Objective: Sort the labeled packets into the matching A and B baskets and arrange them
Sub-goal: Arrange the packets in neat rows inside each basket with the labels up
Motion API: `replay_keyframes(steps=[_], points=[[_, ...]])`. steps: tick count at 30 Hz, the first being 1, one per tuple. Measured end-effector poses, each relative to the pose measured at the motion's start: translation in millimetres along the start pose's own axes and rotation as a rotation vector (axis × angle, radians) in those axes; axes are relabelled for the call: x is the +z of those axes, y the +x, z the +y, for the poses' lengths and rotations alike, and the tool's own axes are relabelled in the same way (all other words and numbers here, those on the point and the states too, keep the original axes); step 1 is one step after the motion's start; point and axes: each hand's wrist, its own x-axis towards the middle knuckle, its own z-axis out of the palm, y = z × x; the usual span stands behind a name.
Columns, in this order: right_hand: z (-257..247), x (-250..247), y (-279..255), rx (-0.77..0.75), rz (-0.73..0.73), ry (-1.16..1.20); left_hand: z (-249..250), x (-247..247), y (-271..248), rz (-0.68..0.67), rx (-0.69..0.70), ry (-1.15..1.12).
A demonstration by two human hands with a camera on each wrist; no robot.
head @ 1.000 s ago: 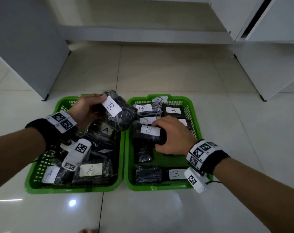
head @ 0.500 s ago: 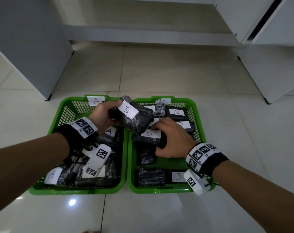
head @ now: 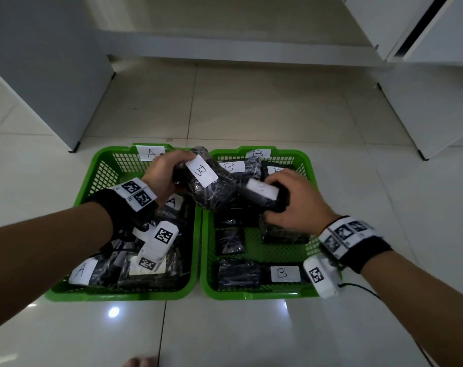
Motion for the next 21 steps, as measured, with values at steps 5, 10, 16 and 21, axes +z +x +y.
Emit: replay_keyframes(steps=[5,10,16,21], points=[[31,-41,-33,0.114,-0.021,-0.044,-4,13,6,0.039,-0.004,0.096],[35,-38,-45,0.041,-0.136,-0.057,-8,32,10,0.017,-0.024,0.129],[37,-23,-40,0.005,-0.155,-0.136,-14,38,10,0.044,-0.053,0.108],[43,-15,-48,-0.006,-0.075,-0.160,-18,32,9,0.053,-0.051,0.118]])
